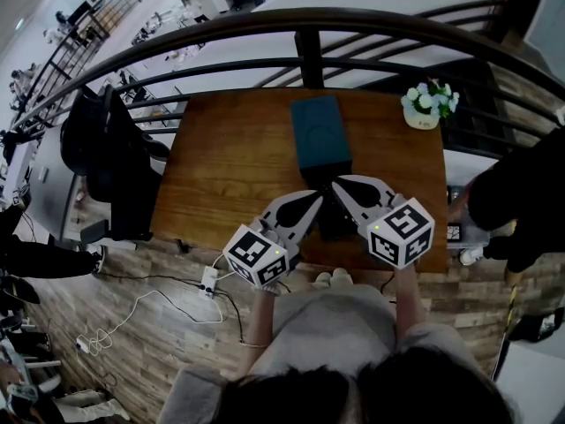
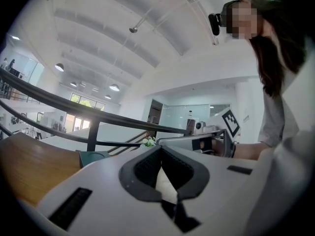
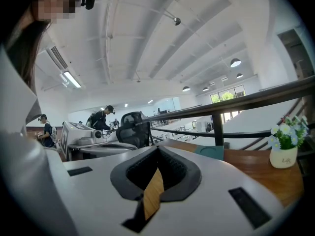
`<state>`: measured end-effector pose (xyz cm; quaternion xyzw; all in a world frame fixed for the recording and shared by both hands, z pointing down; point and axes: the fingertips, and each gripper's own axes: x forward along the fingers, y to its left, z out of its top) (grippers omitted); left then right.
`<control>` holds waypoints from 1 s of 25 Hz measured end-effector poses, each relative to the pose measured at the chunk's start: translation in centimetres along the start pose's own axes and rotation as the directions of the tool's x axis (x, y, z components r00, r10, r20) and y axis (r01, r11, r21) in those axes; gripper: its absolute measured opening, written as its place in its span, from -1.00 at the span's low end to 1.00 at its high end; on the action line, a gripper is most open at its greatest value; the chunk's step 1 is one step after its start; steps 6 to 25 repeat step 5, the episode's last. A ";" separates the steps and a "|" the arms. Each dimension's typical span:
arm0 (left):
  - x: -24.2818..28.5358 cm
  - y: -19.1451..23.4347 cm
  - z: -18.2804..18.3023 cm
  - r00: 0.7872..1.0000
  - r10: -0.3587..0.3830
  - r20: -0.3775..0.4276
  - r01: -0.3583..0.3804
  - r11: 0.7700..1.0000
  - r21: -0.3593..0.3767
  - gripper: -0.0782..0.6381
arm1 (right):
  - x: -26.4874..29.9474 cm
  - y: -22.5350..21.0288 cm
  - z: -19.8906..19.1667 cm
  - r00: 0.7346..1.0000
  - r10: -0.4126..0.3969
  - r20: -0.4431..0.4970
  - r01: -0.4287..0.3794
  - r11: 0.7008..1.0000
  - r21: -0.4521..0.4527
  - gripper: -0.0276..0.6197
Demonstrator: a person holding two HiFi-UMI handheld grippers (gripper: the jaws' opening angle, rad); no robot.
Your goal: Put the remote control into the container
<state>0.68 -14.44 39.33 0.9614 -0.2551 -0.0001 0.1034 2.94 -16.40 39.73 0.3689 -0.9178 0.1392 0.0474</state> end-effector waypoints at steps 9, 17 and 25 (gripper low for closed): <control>0.2 -0.2 -0.1 1.000 0.003 0.001 -0.003 1.000 0.003 -0.77 | -0.3 -0.2 0.0 1.000 0.001 0.004 -0.001 1.000 -0.003 -0.82; 0.2 -0.2 -0.1 1.000 0.003 0.001 -0.003 1.000 0.003 -0.77 | -0.3 -0.2 0.0 1.000 0.001 0.004 -0.001 1.000 -0.003 -0.82; 0.2 -0.2 -0.1 1.000 0.003 0.001 -0.003 1.000 0.003 -0.77 | -0.3 -0.2 0.0 1.000 0.001 0.004 -0.001 1.000 -0.003 -0.82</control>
